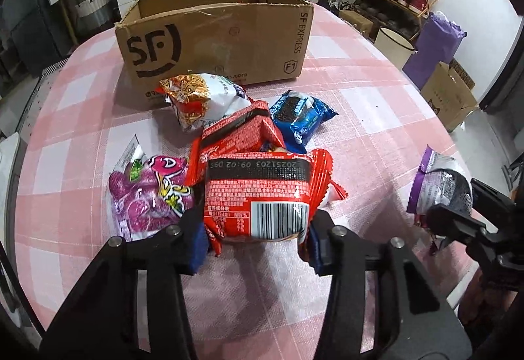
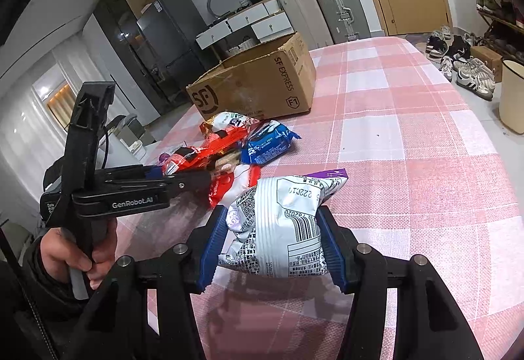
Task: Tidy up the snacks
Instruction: 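Lift both bags and carry them toward the cardboard box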
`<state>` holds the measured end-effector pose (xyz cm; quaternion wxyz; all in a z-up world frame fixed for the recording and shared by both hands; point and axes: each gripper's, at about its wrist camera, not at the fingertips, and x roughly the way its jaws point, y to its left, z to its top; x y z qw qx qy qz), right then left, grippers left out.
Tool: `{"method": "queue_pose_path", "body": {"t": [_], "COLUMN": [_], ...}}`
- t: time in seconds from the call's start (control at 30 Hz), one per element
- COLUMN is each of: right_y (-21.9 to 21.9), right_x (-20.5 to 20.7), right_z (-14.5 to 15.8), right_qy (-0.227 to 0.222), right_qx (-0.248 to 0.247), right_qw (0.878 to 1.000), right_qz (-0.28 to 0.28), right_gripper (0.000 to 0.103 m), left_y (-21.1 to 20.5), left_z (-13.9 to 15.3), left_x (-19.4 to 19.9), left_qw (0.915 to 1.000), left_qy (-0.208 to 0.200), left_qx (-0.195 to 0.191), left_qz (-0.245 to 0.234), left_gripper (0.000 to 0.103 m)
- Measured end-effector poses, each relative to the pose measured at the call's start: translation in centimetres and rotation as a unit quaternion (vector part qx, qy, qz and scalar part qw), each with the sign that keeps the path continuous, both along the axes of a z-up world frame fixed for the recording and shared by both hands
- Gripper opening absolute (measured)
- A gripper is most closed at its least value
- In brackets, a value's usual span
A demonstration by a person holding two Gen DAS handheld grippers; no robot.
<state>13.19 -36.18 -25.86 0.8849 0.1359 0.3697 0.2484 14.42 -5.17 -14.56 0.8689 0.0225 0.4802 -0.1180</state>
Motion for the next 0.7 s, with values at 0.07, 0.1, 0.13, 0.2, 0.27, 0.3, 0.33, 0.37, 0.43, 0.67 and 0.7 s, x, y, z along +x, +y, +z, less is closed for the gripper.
{"method": "queue_pose_path", "body": {"t": [0.07, 0.1, 0.13, 0.2, 0.27, 0.3, 0.33, 0.37, 0.43, 0.67, 0.7], "right_y": [0.0, 0.0, 0.0, 0.2, 0.4, 0.5, 0.6, 0.7, 0.8, 0.9, 1.0], "right_x": [0.0, 0.0, 0.0, -0.1, -0.1, -0.2, -0.2, -0.2, -0.2, 0.2, 0.3], "right_z": [0.1, 0.2, 0.3, 0.5, 0.8, 1.0, 1.2, 1.4, 1.7, 3.4, 3.7], "right_qy": [0.0, -0.001, -0.002, -0.004, -0.007, -0.009, -0.011, -0.013, -0.016, -0.02, -0.022], "right_qx": [0.002, 0.002, 0.002, 0.001, 0.0, 0.0, -0.001, -0.001, -0.001, 0.036, 0.037], "right_qw": [1.0, 1.0, 1.0, 1.0, 1.0, 1.0, 1.0, 1.0, 1.0, 0.999, 0.999], "right_qz": [-0.001, -0.001, -0.001, 0.0, 0.003, 0.004, 0.006, 0.007, 0.008, 0.015, 0.016], "right_gripper": [0.056, 0.056, 0.056, 0.056, 0.056, 0.056, 0.056, 0.056, 0.056, 0.056, 0.056], "left_y": [0.2, 0.3, 0.3, 0.4, 0.4, 0.4, 0.4, 0.4, 0.6, 1.9, 2.1], "left_z": [0.3, 0.4, 0.7, 1.2, 1.8, 2.0, 2.2, 2.5, 3.0, 5.1, 5.4], "left_x": [-0.3, -0.5, -0.7, -1.1, -1.5, -1.6, -1.8, -2.0, -2.4, -3.1, -3.2], "left_qw": [1.0, 1.0, 1.0, 0.9999, 0.9998, 0.9997, 0.9997, 0.9995, 0.9993, 0.9978, 0.9976], "left_qy": [-0.003, -0.005, -0.007, -0.012, -0.019, -0.022, -0.025, -0.029, -0.036, -0.063, -0.066], "left_qx": [-0.001, -0.002, -0.004, -0.006, -0.006, -0.006, -0.007, -0.008, -0.011, -0.018, -0.019], "left_qz": [0.002, 0.001, 0.001, 0.0, -0.002, -0.003, -0.004, -0.006, -0.006, 0.006, 0.006], "left_gripper": [0.044, 0.044, 0.044, 0.044, 0.044, 0.044, 0.044, 0.044, 0.044, 0.044, 0.044]}}
